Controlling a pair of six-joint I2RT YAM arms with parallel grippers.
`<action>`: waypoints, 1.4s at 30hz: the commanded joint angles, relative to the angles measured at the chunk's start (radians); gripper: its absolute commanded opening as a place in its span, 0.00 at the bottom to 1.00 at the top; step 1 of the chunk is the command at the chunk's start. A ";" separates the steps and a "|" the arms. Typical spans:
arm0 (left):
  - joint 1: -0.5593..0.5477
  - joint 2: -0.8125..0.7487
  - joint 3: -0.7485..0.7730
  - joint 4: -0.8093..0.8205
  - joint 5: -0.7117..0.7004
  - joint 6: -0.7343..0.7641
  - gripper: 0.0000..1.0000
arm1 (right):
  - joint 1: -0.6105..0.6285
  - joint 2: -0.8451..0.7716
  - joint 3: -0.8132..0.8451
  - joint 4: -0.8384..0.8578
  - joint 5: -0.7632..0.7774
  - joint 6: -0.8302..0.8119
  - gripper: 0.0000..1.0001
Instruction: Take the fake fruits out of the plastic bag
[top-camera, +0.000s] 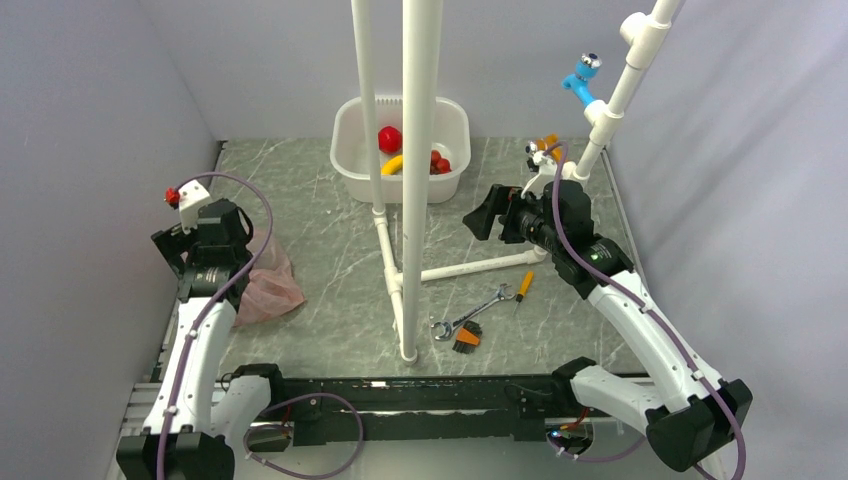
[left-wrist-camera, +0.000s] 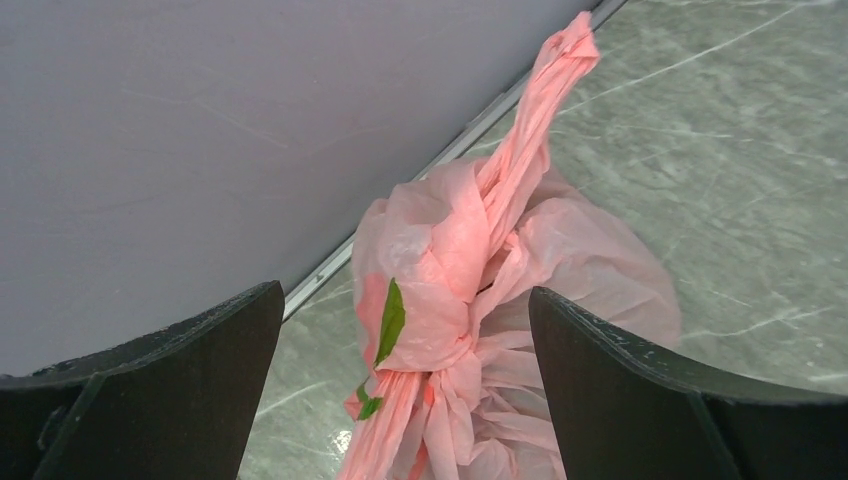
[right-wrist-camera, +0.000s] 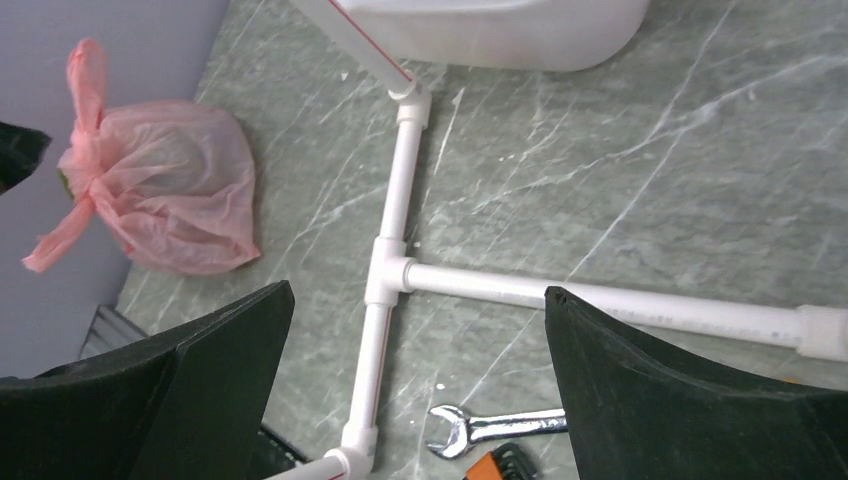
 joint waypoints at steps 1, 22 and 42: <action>0.018 0.040 0.041 -0.006 -0.074 -0.002 0.99 | 0.002 -0.043 -0.005 -0.006 -0.086 0.038 1.00; 0.123 0.294 0.122 -0.085 0.336 -0.011 0.84 | 0.037 0.028 -0.029 -0.017 -0.216 0.140 1.00; 0.014 0.342 0.187 -0.096 0.927 0.201 0.08 | 0.177 0.167 -0.032 -0.032 -0.117 0.141 1.00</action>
